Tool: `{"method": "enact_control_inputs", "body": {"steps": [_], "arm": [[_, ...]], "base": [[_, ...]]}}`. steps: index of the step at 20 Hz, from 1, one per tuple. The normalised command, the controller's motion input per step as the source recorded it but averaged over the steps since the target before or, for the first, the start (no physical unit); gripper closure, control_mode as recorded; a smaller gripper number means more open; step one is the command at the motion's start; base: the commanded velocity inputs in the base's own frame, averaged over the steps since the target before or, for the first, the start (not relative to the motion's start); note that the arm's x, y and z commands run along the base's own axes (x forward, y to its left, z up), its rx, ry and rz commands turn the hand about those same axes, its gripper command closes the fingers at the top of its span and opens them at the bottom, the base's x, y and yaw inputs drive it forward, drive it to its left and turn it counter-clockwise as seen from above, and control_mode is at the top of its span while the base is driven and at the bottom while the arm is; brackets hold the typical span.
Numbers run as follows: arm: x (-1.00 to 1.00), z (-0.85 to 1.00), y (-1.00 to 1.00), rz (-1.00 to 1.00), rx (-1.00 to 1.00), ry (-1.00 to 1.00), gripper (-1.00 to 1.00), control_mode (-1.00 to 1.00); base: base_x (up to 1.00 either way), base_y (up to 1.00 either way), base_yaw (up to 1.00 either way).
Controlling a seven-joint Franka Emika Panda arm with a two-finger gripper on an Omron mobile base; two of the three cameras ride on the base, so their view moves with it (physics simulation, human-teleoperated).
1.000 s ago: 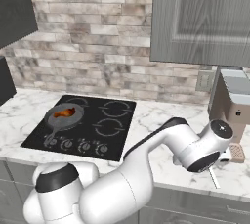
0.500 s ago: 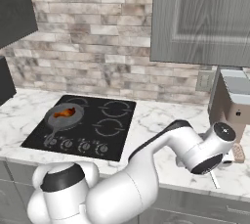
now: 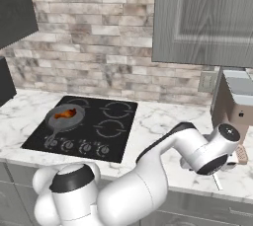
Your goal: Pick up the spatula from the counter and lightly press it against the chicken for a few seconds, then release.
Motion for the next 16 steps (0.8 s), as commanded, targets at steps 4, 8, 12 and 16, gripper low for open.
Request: {"method": "enact_control_inputs", "body": {"steps": [4, 8, 12, 16], "arm": [[0.05, -0.09, -0.07, 0.0, 0.01, 0.02, -1.0, -1.0], [0.01, -0.08, -0.01, 0.0, 0.0, 0.0, -1.0, -1.0], [0.02, -0.08, 0.0, 0.0, 0.0, 0.0, -1.0, -1.0], [0.02, -0.12, 0.0, 0.0, 0.0, 0.0, -1.0, -1.0]], "base": [[0.0, 0.0, 0.0], [0.0, 0.0, 0.0], [0.0, 0.0, 0.0], [0.0, 0.0, 0.0]]}}
